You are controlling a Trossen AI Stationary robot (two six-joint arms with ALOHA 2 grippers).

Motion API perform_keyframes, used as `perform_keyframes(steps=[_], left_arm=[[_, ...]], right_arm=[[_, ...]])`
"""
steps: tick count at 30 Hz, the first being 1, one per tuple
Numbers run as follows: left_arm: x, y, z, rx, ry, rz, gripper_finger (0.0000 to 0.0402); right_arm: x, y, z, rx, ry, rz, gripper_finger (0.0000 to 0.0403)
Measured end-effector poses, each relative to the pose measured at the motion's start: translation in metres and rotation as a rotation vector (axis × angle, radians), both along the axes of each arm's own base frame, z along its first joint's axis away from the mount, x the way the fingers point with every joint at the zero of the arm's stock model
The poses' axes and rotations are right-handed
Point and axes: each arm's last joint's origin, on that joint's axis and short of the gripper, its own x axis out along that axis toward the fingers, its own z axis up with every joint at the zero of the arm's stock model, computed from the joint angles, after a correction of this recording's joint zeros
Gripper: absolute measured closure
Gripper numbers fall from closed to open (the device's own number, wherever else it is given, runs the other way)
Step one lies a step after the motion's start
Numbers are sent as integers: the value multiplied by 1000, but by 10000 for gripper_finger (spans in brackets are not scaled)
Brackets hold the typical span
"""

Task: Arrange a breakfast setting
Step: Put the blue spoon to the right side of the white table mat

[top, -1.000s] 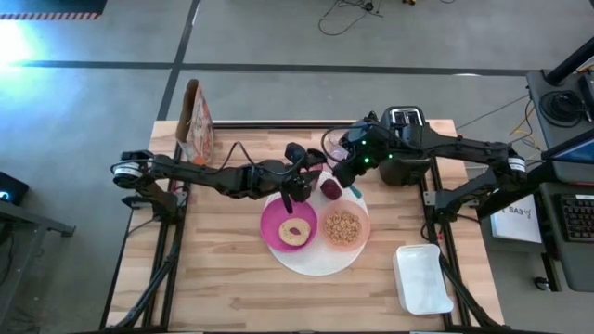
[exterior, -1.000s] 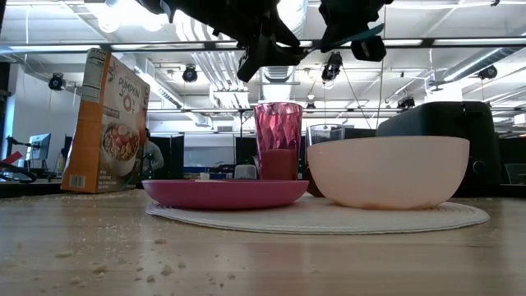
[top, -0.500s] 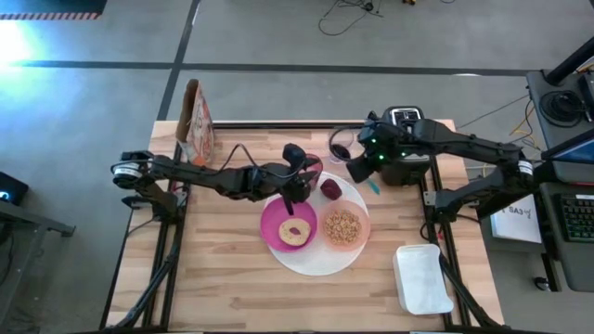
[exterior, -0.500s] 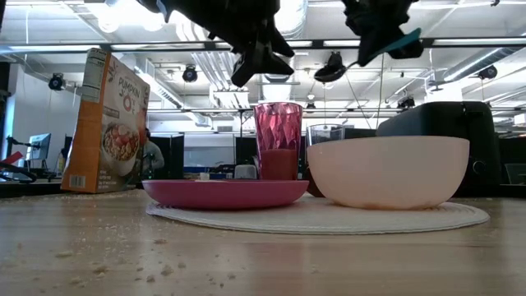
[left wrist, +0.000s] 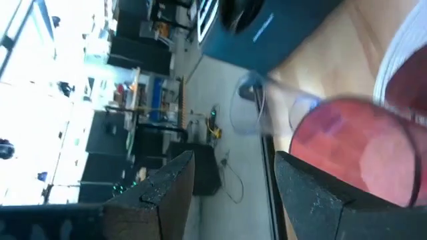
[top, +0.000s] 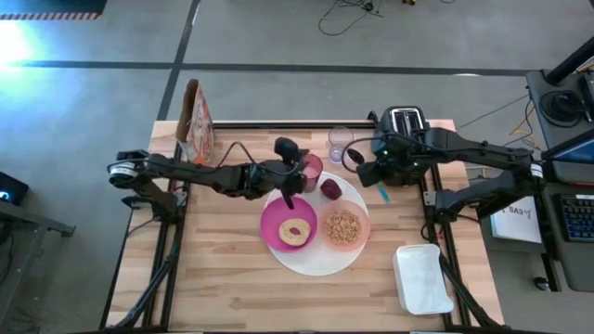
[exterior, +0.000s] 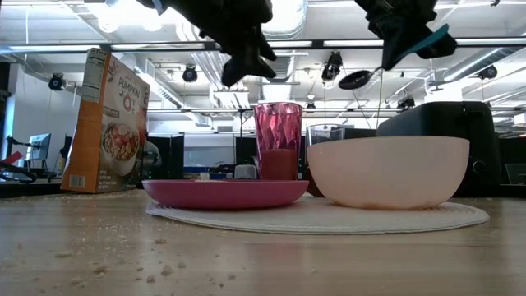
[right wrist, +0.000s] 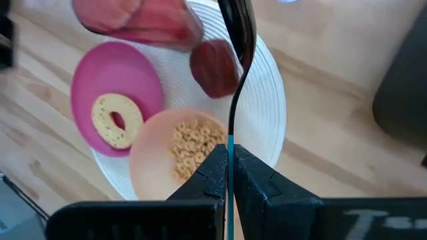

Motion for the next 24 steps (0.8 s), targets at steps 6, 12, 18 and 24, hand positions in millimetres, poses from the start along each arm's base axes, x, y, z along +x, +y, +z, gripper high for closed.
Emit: perform_keyframes(steps=[6,12,18,24], left_arm=[[-25,3,19,-78,7,31,210],[-68,-4,37,-320,-101,-54,210],[-110,-15,40,-504,-234,-115,210],[-138,-33,24,-589,-305,-191,210]], right_arm=[[-13,9,-11,19,6,-36,394],[-32,18,-27,32,0,-76,394],[-47,26,-57,74,-82,-121,394],[-60,32,-87,135,-142,-185,394]])
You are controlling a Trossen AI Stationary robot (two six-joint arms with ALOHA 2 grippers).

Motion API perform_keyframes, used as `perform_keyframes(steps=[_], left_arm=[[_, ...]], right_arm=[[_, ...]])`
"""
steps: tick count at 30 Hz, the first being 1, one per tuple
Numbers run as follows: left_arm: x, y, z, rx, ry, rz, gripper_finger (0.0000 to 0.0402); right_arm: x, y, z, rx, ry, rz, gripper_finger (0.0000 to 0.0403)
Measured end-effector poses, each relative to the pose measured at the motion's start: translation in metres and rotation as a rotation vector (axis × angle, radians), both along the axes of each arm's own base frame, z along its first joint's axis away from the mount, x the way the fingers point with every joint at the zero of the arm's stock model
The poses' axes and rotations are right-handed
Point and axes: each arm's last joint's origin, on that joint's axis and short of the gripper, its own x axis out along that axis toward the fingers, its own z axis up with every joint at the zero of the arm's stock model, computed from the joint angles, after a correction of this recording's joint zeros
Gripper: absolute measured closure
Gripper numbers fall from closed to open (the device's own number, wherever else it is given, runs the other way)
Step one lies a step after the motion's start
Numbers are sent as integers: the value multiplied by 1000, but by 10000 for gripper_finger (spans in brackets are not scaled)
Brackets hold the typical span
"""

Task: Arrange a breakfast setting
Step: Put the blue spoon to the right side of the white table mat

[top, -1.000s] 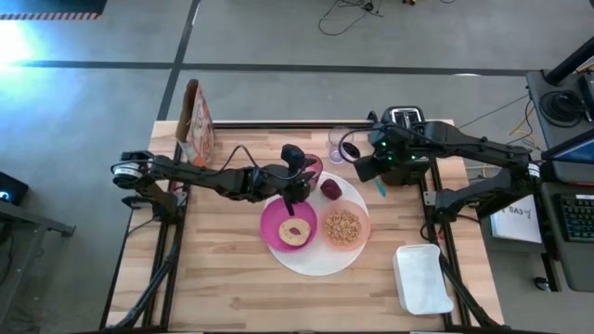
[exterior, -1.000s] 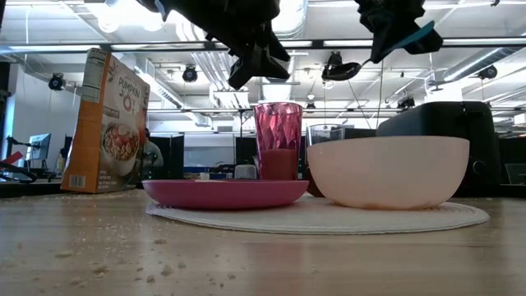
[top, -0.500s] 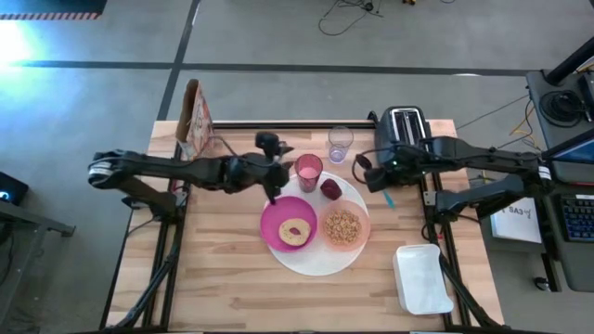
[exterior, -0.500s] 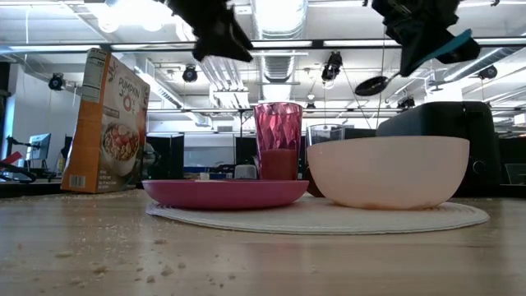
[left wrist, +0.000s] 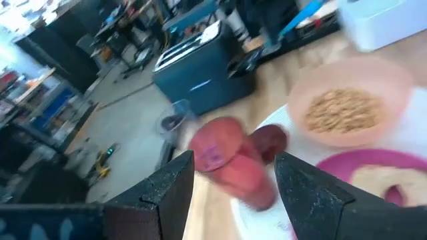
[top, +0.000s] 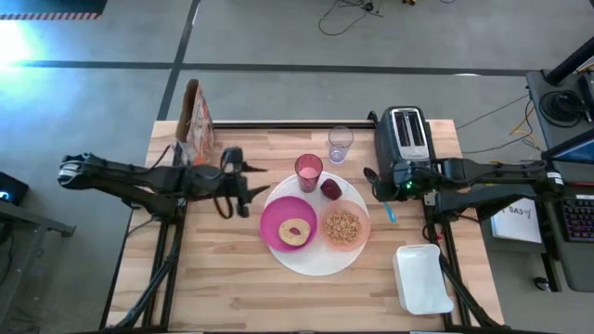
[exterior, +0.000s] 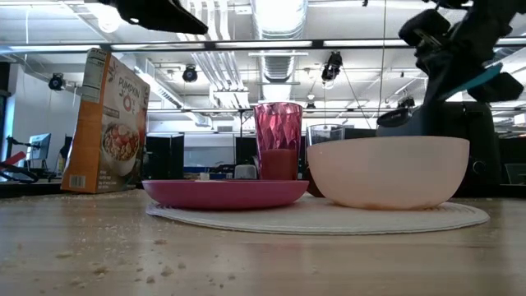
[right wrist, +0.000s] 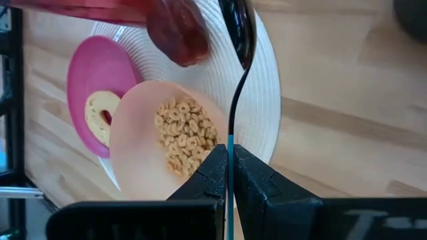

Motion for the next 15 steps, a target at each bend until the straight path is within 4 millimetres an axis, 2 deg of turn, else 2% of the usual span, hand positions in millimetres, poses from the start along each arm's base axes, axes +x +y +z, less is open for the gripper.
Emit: perform_keyframes(steps=[10,15], left_arm=[[-25,-44,-22,-7,-149,-285,210],[-29,-51,-26,-9,-147,-262,210]], right_arm=[[-7,10,-27,40,1,-56,394],[-10,16,-39,69,36,-64,394]])
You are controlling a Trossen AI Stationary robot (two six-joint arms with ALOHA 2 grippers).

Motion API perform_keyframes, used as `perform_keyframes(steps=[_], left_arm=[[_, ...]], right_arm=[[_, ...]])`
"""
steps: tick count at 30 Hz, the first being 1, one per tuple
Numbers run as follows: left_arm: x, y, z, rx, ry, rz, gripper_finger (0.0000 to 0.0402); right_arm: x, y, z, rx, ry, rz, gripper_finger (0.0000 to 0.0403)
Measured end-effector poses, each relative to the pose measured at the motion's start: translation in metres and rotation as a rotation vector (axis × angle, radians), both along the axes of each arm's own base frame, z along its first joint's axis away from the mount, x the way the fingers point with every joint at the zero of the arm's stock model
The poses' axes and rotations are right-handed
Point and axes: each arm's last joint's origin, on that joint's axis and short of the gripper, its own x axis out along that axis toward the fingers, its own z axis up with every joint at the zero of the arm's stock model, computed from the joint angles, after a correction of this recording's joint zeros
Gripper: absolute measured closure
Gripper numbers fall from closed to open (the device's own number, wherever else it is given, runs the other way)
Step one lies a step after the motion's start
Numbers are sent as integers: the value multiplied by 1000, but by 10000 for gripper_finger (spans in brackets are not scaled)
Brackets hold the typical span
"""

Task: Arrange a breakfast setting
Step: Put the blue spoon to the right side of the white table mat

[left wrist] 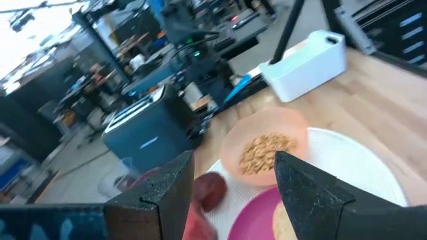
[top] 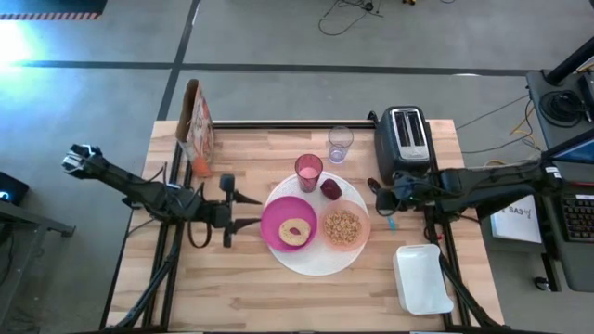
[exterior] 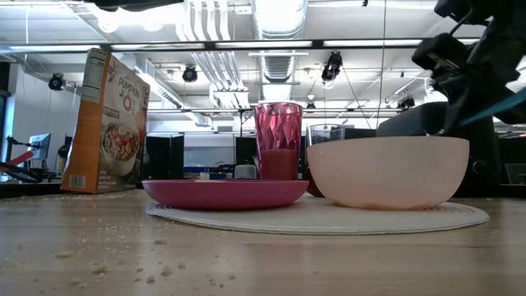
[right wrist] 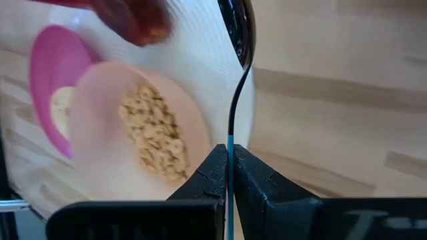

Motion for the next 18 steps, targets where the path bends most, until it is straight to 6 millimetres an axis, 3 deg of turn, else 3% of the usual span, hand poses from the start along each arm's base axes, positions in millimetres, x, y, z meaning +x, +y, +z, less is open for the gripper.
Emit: perform_keyframes(steps=[8,18], left_arm=[[-1,0,-3,-20,4,15,210],[-1,0,-5,-29,10,16,210]], right_arm=[[2,12,-21,64,-32,-22,394],[2,22,-38,-12,-12,-91,394]])
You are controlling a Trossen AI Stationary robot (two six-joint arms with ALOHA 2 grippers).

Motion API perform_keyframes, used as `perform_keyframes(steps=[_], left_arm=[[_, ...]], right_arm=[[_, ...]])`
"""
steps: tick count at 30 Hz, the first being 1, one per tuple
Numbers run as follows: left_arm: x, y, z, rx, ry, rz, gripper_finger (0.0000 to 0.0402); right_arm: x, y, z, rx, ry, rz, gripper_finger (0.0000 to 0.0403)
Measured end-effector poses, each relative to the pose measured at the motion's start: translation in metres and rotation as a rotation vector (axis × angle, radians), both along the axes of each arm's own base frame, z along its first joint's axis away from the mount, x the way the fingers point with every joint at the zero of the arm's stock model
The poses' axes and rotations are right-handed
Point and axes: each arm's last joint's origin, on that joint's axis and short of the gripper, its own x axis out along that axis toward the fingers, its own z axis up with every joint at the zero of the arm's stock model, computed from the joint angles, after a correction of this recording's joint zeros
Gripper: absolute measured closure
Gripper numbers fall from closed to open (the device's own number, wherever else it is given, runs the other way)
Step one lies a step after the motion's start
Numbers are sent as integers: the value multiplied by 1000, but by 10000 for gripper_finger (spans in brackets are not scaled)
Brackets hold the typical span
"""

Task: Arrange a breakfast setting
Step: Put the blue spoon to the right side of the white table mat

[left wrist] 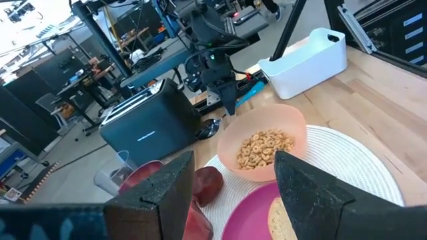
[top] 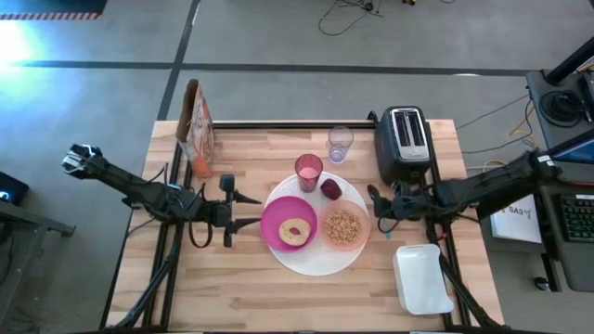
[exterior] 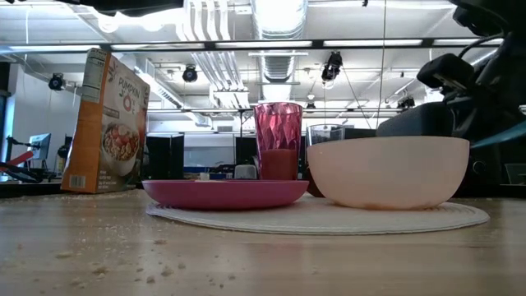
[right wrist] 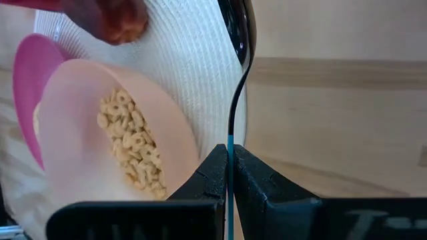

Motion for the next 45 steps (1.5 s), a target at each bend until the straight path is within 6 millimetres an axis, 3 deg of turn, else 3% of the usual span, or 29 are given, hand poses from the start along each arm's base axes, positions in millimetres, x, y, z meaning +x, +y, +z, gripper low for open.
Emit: perform_keyframes(steps=[22,39,45], left_arm=[[-1,0,1,-1,-5,0,210],[-2,1,3,-4,-14,7,210],[-2,1,3,-4,-14,7,210]], right_arm=[[28,19,-42,-33,108,0,394],[32,22,-47,-10,116,40,393],[32,23,-47,-5,122,67,365]])
